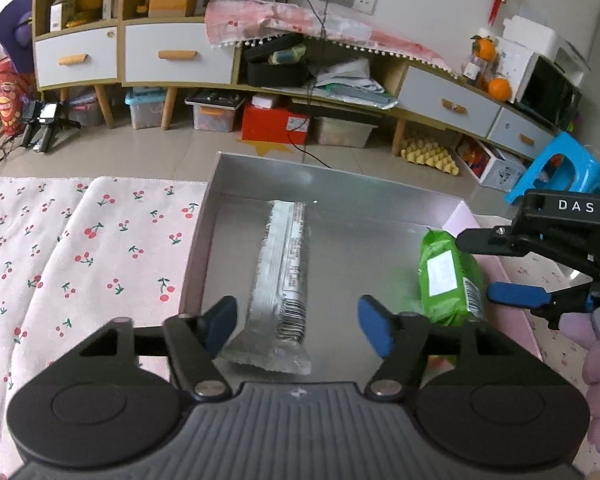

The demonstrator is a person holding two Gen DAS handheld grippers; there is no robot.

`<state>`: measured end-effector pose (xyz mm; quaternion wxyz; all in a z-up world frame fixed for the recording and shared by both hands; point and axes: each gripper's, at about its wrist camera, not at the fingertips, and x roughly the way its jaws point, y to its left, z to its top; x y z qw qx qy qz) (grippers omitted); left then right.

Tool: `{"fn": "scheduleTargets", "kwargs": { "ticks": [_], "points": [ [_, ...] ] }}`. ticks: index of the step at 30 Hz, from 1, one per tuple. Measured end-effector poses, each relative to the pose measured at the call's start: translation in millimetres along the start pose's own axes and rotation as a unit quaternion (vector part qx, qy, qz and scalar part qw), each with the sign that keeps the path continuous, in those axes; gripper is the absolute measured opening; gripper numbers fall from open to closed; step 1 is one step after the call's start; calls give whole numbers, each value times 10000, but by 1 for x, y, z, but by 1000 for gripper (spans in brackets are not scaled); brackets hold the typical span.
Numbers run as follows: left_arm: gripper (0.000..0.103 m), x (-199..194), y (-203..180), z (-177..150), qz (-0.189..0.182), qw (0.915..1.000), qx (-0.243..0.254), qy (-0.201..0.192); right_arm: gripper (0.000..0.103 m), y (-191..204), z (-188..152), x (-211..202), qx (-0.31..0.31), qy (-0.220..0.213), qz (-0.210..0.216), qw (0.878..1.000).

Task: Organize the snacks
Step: 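Open the right tool over the pink box while the left tool releases the silver bar, then lift both open tools out of the pink box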

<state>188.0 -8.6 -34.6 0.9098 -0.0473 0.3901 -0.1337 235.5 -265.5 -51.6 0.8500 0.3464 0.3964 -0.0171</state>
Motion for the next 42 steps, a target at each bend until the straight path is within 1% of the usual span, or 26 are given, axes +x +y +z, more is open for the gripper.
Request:
{"fn": "scheduleTargets", "kwargs": {
  "ticks": [2, 4, 8, 10, 13, 16, 18, 25, 35, 40, 42],
  "points": [
    [77, -3, -1, 1, 13, 10000, 10, 12, 73, 0, 0, -6, -13, -19, -34, 10000],
    [84, -6, -2, 1, 6, 10000, -2, 49, 76, 1, -1, -12, -73, -13, -81, 9999],
    [90, -19, -3, 1, -28, 9999, -46, 125, 78, 4, -4, -27, -225, -43, -175, 9996],
    [91, -24, -6, 2, -36, 9999, -21, 123, 83, 5, -5, -36, -275, -77, -187, 9994],
    [94, -34, -9, 0, 25, 9999, 48, 127, 84, 6, -8, -51, -359, -128, -210, 9991],
    [98, -43, -12, -1, 98, 9997, 90, 223, 84, 9, -11, -66, -486, -109, -286, 9984],
    [98, -49, -14, -2, 137, 9994, 156, 290, 84, 11, -14, -75, -608, -86, -345, 9975],
    [101, -70, -17, -9, 281, 9985, 310, 347, 85, 19, -29, -100, -1080, 79, -574, 9925],
    [102, -93, -16, -27, 396, 9965, 444, 585, 88, 24, -55, -121, -1402, 329, -702, 9871],
    [102, -102, -14, -40, 301, 9969, 467, 562, 88, 27, -74, -126, -1608, 387, -701, 9837],
    [102, -105, -11, -48, 252, 9972, 523, 463, 88, 26, -82, -125, -1722, 406, -723, 9816]
  ]
}}
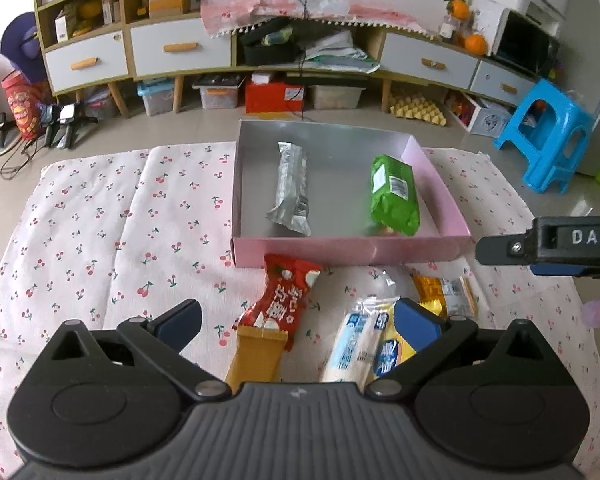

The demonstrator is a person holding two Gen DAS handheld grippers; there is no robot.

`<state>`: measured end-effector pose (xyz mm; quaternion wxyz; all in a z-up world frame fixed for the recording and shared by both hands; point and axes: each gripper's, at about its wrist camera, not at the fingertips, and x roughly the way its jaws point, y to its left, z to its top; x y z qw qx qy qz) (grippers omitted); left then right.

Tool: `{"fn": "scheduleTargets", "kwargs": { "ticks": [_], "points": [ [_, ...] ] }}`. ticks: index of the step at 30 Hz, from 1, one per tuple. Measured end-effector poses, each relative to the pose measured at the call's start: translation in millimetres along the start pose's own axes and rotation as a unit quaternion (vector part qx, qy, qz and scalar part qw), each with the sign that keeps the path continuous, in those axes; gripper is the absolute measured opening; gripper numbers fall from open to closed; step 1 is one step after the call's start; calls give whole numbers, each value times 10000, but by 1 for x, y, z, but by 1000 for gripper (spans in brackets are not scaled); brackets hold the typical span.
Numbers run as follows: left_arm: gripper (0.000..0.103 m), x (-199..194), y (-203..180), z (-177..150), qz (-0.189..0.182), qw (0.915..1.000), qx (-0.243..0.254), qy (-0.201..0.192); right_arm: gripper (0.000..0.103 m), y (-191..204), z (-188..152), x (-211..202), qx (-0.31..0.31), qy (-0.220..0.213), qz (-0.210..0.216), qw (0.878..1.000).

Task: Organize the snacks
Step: 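Lift both open tools out of the pink box, then grasp the gold-wrapped bar with the left tool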

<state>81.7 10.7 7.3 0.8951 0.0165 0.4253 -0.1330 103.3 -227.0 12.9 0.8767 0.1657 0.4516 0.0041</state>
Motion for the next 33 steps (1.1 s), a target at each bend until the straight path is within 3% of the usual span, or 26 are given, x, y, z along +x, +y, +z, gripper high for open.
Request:
{"fn": "scheduleTargets", "kwargs": {
  "ticks": [4, 10, 20, 24, 29, 33],
  "points": [
    [102, -2, 2, -12, 26, 9997, 251, -55, 88, 4, -13, 0, -299, 40, -89, 9995],
    [102, 0, 18, -21, -27, 9998, 159, 93, 89, 6, -23, -2, -495, -73, 2, 9987],
    [101, 5, 38, -28, 83, 9993, 241, 256, 89, 3, -33, 19, -555, 264, -158, 9980],
    [91, 10, 45, -27, 28, 9996, 113, 257, 89, 10, -35, 23, -496, 340, -9, 9982],
    [69, 19, 52, -25, -308, 9992, -126, 221, 89, 18, -37, 30, -382, 500, 238, 9977],
    [62, 29, 54, -24, -596, 9971, -345, 337, 89, 20, -37, 36, -242, 645, 255, 9973]
  ]
}}
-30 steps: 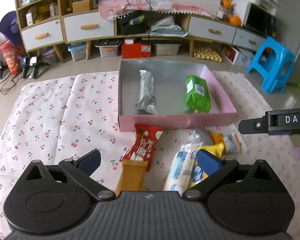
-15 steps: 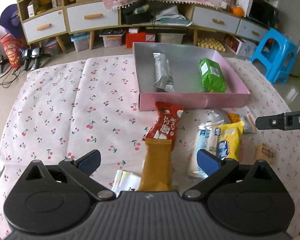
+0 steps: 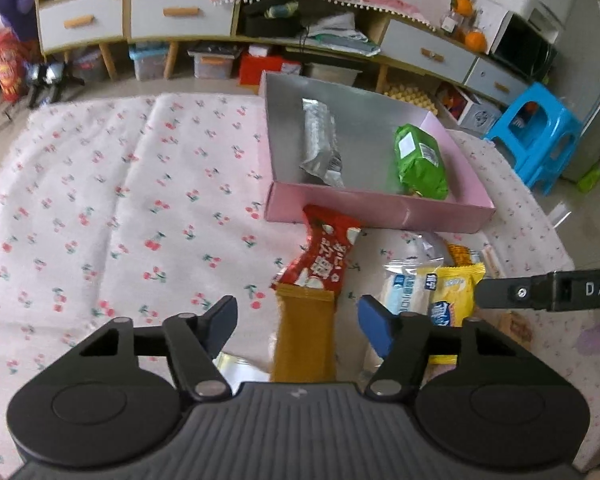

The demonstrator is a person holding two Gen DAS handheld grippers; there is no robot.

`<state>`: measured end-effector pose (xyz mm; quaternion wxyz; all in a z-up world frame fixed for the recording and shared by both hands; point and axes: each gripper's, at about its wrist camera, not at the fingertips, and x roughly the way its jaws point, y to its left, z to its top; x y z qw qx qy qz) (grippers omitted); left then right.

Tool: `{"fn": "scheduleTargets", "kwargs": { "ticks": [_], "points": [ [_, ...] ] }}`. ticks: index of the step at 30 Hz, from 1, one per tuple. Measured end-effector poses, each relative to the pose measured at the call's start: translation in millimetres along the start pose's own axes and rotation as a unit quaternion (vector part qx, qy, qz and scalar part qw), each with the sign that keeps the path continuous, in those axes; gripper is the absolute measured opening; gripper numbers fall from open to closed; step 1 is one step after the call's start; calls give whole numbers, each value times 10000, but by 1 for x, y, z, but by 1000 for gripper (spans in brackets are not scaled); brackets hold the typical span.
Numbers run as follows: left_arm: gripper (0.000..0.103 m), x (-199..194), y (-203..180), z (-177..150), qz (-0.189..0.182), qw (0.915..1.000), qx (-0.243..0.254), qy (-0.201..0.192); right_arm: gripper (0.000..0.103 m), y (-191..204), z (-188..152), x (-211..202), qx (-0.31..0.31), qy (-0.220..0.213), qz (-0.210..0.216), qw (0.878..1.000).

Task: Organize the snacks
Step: 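Grasp the gold-wrapped bar with the left tool, then grasp the white-and-blue bar with the right tool while the left tool holds the gold bar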

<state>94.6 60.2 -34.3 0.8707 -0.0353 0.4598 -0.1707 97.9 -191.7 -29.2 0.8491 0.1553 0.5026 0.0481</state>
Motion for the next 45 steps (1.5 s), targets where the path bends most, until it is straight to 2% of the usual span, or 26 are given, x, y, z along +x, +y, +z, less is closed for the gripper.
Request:
{"fn": "scheduleTargets", "kwargs": {
  "ticks": [2, 8, 12, 13, 16, 18, 22, 29, 38, 43, 45],
  "points": [
    [54, 7, 1, 0, -13, 9999, -95, 136, 89, 0, 1, 0, 29, -16, 1, 10000],
    [47, 15, -1, 0, 190, 9983, -74, 553, 89, 4, 5, -8, 95, -156, 181, 9997],
    [39, 11, -1, -1, 156, 9980, -30, 611, 89, 11, 8, -13, 111, -190, 448, 9988],
    [33, 10, -1, -1, 148, 9980, -33, 609, 89, 13, 9, -15, 99, -208, 546, 9982],
    [30, 8, -1, 0, 162, 9978, -55, 635, 88, 22, 11, -21, 50, -292, 850, 9959],
    [29, 9, -1, 0, 170, 9977, -56, 647, 81, 29, 12, -23, -9, -264, 1096, 9936],
    [29, 8, -2, 2, 183, 9976, -87, 658, 69, 40, 11, -10, 47, 61, 1399, 9901],
    [28, 0, 6, 3, 189, 9978, -191, 603, 63, 45, 5, 23, 151, 405, 1037, 9937],
    [28, -2, 17, 3, 308, 9967, -369, 652, 61, 71, -8, 40, -511, 212, 521, 9971],
    [29, -2, 21, 2, 365, 9961, -443, 677, 47, 83, -17, 52, -986, 71, 175, 9949],
    [28, -3, 21, 3, 376, 9962, -431, 664, 47, 87, -20, 55, -1173, 3, 86, 9931]
  ]
}}
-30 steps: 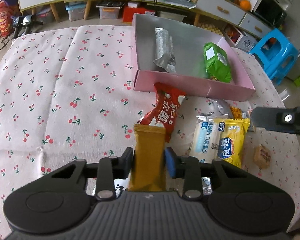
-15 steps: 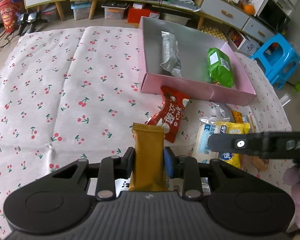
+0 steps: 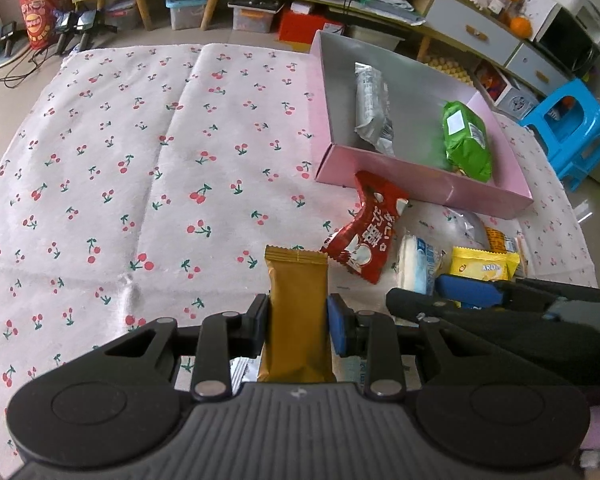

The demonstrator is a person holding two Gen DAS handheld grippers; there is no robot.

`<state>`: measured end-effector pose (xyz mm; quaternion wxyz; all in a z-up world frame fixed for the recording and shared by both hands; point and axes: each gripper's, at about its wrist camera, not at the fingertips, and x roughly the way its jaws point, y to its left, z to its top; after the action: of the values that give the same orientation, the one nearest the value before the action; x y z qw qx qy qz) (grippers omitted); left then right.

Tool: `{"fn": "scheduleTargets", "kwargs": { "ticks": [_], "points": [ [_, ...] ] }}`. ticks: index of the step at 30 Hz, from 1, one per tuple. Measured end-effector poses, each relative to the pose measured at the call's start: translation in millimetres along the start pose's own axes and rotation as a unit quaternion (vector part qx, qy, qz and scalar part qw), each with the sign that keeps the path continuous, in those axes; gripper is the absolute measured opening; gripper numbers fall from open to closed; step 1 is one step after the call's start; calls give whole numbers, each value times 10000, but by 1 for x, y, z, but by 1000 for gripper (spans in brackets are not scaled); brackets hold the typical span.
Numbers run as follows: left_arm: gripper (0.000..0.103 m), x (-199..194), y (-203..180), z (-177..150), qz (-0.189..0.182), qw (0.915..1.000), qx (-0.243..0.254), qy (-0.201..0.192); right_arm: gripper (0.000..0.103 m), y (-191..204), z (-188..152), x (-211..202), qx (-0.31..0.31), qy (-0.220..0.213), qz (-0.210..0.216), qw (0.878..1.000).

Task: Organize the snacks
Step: 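Grasp the white-and-blue bar with the right tool while the left tool holds the gold bar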

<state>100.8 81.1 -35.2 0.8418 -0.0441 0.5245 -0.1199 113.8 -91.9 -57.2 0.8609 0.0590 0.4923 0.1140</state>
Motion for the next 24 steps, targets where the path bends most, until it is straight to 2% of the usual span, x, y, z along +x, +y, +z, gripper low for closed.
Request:
{"fn": "scheduleTargets", "kwargs": {
  "ticks": [9, 15, 19, 24],
  "points": [
    [28, 1, 1, 1, 15, 10000, -27, 4, 43, 16, -8, 2, -543, -180, -238, 9981],
    [28, -4, 3, 2, -71, 9999, -106, -83, 37, -10, 5, -4, 379, 42, 414, 9984],
    [28, -7, 5, 4, -173, 9995, -201, -158, 36, -28, 11, -10, 960, 105, 820, 9919],
    [28, -9, 5, 5, -211, 9991, -284, -224, 35, -41, 15, -19, 1373, 136, 1157, 9837]
  ]
}}
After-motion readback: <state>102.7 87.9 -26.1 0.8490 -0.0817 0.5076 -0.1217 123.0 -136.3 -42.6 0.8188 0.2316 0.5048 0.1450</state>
